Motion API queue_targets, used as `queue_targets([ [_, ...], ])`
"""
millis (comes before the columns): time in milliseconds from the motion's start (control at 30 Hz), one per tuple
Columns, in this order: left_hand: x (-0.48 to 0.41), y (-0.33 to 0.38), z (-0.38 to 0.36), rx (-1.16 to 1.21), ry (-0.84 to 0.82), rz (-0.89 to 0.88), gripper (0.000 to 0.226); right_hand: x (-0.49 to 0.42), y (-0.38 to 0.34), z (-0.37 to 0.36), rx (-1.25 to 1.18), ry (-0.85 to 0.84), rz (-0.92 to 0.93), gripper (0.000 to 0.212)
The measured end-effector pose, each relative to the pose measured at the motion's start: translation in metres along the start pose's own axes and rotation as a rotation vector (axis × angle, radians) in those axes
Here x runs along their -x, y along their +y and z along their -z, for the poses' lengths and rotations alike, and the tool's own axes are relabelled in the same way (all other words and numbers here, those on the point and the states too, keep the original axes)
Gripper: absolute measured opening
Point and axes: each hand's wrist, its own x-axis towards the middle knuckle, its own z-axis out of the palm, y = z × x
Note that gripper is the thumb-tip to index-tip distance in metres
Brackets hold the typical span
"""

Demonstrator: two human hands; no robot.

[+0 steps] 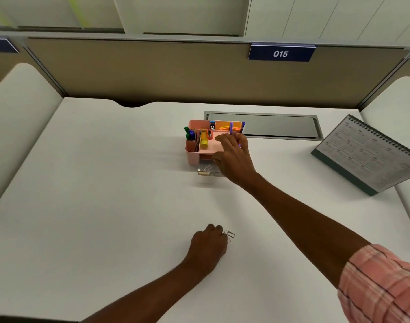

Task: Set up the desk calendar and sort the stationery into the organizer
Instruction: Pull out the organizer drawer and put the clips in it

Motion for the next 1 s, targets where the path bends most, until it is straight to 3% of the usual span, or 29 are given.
queue_targets([
  [233,-0.012,0.003,0.003,-0.042,-0.062,-0.027,0.024,0.085,-0.012,0.016,-0.142,0.135,-0.116,0.009],
  [433,-0.008,0.003,-0.004,-0.114,0.088,-0.071,0.016,0.186,-0.025,-0.006,-0.261,-0.259,-0.249,0.020],
  [567,-0.005,0.001,-0.010,-0.149,0.196,-0.079,0.029,0.216,-0.038,-0.018,-0.204,-0.368,-0.183,0.015],
  [700,-0.007,0.001,-0.014,-0.092,0.140,-0.060,0.025,0.217,-0.048,-0.019,-0.128,-0.398,-0.148,0.004],
  [833,-0.006,-0.001,-0.009,0.016,0.134,0.013,0.031,0.211,-0.050,-0.017,-0.051,-0.410,-0.059,0.022],
  [1000,-0.004,-0.021,0.010,0.089,0.288,0.105,0.023,0.207,-0.057,-0.016,0.053,-0.481,0.063,0.026],
])
